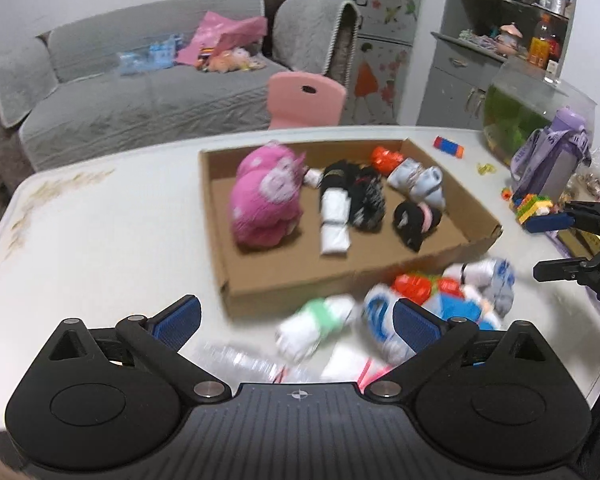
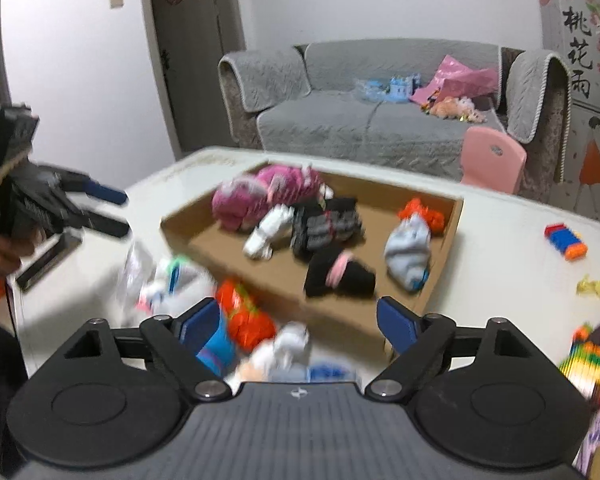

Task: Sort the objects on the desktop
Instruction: 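Grasp the bubble-wrap bundle with the left gripper while the right gripper grasps the grey flower sock, then carry the bubble-wrap bundle and grey sock over the box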

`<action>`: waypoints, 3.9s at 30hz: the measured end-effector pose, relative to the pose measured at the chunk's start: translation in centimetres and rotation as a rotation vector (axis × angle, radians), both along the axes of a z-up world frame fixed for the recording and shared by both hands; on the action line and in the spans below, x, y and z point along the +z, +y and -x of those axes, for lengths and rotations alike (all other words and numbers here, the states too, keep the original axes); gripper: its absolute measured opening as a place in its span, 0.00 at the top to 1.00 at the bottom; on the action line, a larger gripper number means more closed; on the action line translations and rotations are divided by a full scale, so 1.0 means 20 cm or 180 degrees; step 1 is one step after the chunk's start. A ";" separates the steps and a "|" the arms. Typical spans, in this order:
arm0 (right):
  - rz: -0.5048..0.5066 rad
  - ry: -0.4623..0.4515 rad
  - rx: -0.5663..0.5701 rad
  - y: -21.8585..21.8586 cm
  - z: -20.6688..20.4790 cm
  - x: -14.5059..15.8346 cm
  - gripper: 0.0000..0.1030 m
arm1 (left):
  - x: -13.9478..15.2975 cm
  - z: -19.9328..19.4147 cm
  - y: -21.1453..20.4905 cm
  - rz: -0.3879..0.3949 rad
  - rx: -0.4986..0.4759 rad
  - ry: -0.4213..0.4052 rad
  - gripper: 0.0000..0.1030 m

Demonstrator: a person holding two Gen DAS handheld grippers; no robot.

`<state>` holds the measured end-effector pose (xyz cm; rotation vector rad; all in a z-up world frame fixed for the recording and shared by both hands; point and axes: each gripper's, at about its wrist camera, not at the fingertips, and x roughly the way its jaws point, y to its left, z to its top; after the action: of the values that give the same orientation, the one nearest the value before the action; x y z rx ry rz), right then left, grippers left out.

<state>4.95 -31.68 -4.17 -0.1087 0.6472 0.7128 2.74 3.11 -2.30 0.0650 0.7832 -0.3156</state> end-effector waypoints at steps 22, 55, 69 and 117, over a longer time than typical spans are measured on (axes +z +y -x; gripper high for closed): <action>0.0201 0.0155 0.0125 -0.04 0.00 -0.33 0.17 | -0.35 -0.04 0.10 0.0384 0.0813 0.0553 0.00; -0.0036 0.0187 0.0249 -0.03 -0.03 -0.31 0.40 | -0.33 -0.02 0.03 -0.0078 0.0687 0.0371 0.53; -0.0703 0.0510 0.0152 -0.31 -0.14 -0.16 0.41 | -0.01 0.02 0.06 -0.0157 0.0182 0.0043 0.53; -0.0625 0.0465 0.0308 0.08 -0.75 0.13 0.40 | 0.08 -0.83 -0.48 -0.0043 -0.0520 0.0068 0.53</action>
<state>20.01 -30.02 -1.52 0.0944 0.7112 0.8798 19.39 -6.42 -0.75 0.1388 0.8029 -0.4665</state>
